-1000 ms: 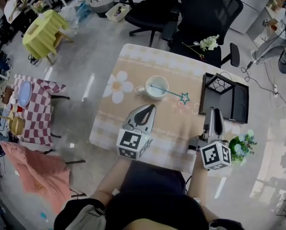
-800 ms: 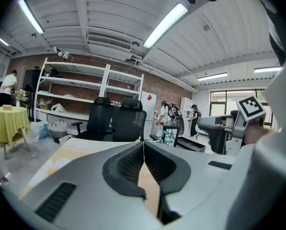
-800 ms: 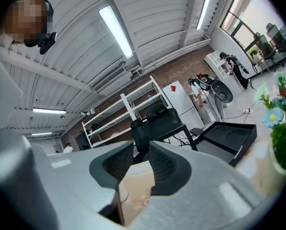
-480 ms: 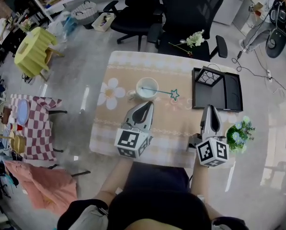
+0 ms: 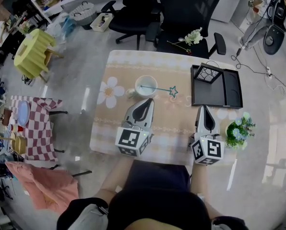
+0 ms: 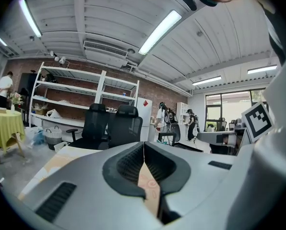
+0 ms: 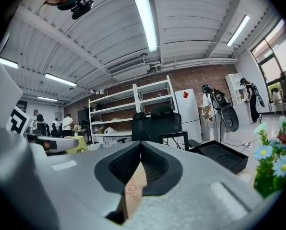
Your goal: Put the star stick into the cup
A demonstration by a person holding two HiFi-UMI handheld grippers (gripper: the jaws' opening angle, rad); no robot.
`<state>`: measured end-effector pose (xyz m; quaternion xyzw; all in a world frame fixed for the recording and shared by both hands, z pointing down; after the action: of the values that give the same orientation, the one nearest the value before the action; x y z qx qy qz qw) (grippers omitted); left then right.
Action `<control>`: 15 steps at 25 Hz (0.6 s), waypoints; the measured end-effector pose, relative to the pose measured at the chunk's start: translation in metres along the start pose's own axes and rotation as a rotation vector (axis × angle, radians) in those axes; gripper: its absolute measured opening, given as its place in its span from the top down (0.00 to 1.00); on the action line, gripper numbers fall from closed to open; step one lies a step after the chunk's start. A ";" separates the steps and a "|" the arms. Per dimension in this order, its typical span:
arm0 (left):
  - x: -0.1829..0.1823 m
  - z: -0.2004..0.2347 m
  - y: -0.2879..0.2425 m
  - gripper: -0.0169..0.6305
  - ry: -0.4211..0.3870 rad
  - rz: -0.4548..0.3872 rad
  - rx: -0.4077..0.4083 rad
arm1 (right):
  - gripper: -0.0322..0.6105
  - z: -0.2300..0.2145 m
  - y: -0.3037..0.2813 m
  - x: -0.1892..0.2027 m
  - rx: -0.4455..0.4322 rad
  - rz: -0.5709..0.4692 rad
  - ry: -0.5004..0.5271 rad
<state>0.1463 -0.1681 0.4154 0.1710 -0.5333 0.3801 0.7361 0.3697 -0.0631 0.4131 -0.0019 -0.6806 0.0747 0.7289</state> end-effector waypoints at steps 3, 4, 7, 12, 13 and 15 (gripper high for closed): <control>-0.001 0.001 0.001 0.95 -0.008 -0.002 -0.007 | 0.95 0.004 0.000 0.001 -0.016 0.007 0.043; -0.002 0.001 0.002 0.95 -0.009 -0.003 -0.009 | 0.95 0.006 0.000 0.001 -0.021 0.005 0.052; -0.002 0.001 0.002 0.95 -0.010 -0.004 -0.011 | 0.95 0.008 -0.001 0.000 -0.029 0.005 0.059; 0.003 0.000 0.001 0.95 -0.014 0.003 -0.013 | 0.95 0.007 -0.001 0.000 -0.028 0.019 0.071; 0.003 0.000 0.001 0.95 -0.014 0.005 -0.014 | 0.95 0.007 -0.001 -0.001 -0.027 0.020 0.070; 0.004 0.002 0.002 0.95 -0.015 0.008 -0.017 | 0.95 0.006 -0.002 -0.001 -0.025 0.024 0.068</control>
<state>0.1446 -0.1665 0.4195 0.1652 -0.5428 0.3772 0.7320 0.3640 -0.0653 0.4126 -0.0217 -0.6561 0.0746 0.7507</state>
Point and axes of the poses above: the fingertips, and each gripper's own axes: y backward along the fingers, z to its left, x out of its underside, the point moved 8 cm from there along y, backward along the fingers, and after that the axes turned 14 degrees about y, right-handed, at the moved point
